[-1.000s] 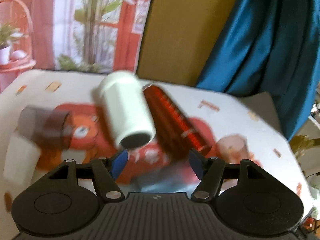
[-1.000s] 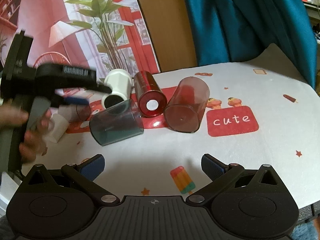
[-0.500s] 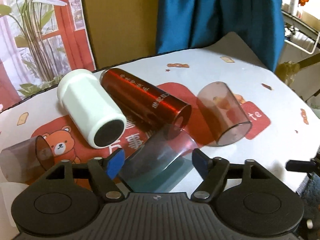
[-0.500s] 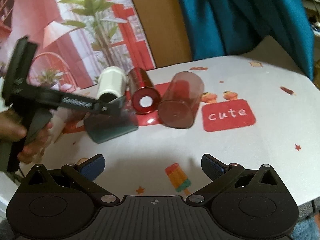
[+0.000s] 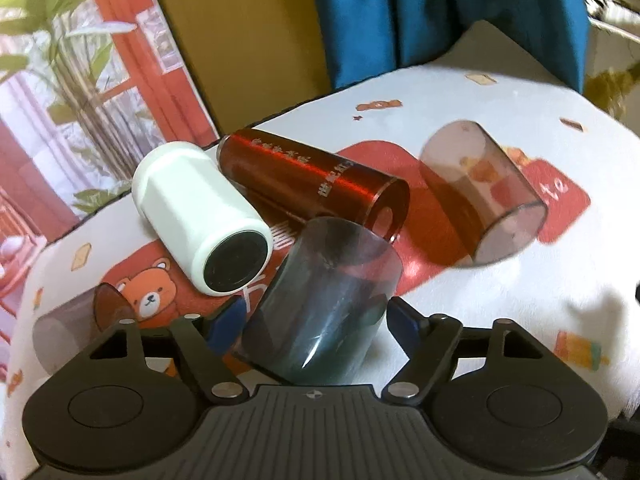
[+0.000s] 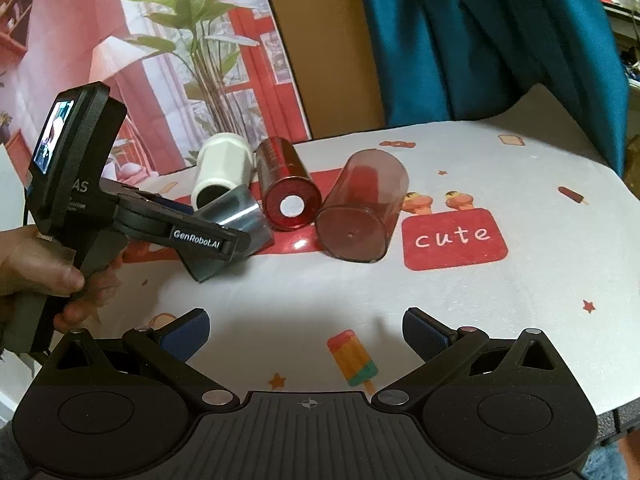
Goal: Flip cup upright
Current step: 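Lift the dark grey cup with the left gripper and rotate it upright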
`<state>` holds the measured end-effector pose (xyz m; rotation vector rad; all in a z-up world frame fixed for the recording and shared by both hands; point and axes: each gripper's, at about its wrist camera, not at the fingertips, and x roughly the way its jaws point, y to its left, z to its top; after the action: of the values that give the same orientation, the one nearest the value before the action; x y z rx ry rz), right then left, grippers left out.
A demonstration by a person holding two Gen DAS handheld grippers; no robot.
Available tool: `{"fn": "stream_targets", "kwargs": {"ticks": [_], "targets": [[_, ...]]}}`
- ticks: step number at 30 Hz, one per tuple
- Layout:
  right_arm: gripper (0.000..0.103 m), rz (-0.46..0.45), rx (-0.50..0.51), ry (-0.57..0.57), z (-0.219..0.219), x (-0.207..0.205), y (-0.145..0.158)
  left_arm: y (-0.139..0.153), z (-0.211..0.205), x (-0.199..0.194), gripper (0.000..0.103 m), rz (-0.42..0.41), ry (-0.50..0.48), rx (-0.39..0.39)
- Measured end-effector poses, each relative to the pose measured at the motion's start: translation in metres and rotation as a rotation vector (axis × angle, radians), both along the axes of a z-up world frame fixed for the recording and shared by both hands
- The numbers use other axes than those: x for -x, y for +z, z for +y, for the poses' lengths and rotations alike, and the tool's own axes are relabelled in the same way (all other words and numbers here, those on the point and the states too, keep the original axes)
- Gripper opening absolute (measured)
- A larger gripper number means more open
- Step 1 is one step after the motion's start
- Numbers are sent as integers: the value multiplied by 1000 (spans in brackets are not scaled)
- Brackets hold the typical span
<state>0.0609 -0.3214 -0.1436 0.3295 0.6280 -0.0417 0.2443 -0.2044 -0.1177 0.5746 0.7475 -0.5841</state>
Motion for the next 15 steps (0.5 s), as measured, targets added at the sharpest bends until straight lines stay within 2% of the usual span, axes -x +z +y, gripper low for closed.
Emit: {"fn": "stream_targets", "kwargs": {"ticks": [4,8,15], "targets": [[103,0,6,-4,0,0,1,3,1,9,75,-2,-32,-36],[103,-2,9,-1,1,0,1,8,15,9,75,59,5,18],[103,3,4,2,2,2,2,13,49,17,73,193,139,139]]}}
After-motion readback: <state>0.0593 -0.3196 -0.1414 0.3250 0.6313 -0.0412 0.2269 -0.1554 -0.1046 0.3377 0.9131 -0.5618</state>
